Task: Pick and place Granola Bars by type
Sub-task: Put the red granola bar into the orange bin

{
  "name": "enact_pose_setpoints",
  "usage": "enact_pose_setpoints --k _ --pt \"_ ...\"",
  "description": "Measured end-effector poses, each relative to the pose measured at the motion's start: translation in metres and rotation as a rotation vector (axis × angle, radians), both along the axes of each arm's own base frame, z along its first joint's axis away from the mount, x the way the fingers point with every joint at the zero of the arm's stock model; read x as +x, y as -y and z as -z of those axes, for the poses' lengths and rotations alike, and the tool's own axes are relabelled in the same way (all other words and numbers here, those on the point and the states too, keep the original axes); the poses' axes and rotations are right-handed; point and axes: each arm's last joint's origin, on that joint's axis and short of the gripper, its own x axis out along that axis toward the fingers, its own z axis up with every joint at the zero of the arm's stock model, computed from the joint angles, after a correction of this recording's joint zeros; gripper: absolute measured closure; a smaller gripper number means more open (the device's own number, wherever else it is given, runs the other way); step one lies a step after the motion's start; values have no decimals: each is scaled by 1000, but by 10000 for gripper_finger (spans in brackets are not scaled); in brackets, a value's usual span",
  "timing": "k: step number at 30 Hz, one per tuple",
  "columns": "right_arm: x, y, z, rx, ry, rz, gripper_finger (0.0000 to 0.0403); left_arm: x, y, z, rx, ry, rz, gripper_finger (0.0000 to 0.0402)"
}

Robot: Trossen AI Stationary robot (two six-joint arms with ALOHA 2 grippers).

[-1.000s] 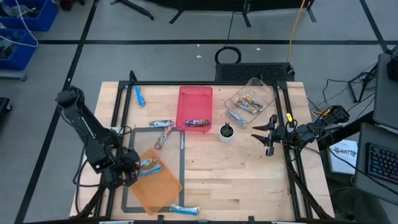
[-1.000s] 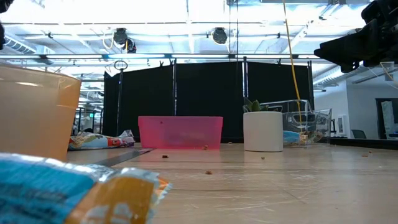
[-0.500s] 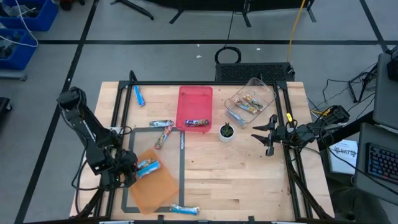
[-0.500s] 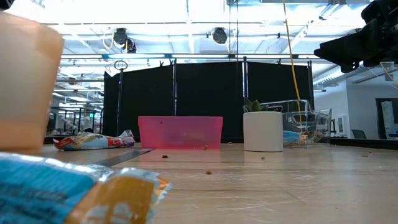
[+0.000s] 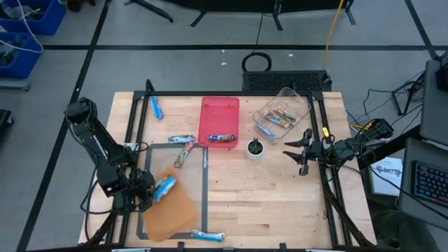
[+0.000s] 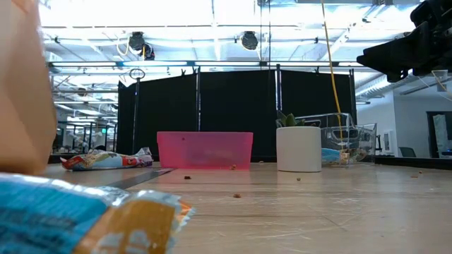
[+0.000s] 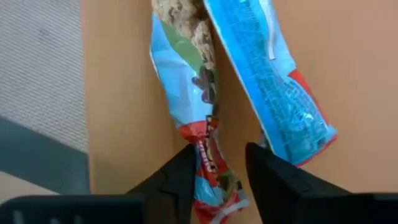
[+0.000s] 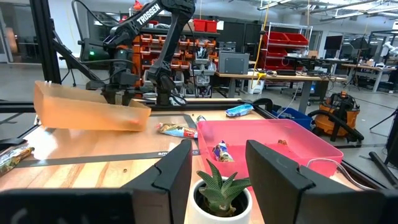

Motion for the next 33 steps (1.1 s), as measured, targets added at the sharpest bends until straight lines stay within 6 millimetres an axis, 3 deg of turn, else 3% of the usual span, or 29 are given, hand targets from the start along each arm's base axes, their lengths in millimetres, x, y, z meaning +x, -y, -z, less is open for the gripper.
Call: enact_pose_setpoints --k 7,16,23,33 --pt "0 0 0 0 0 0 261 4 7 -11 -27 18 26 219" --pt "0 0 0 0 0 0 261 25 5 -33 -38 68 54 216" --pt "0 0 0 0 0 0 261 44 -12 -75 44 97 125 215" --pt "0 0 0 0 0 0 261 83 -62 -153 238 214 68 215"
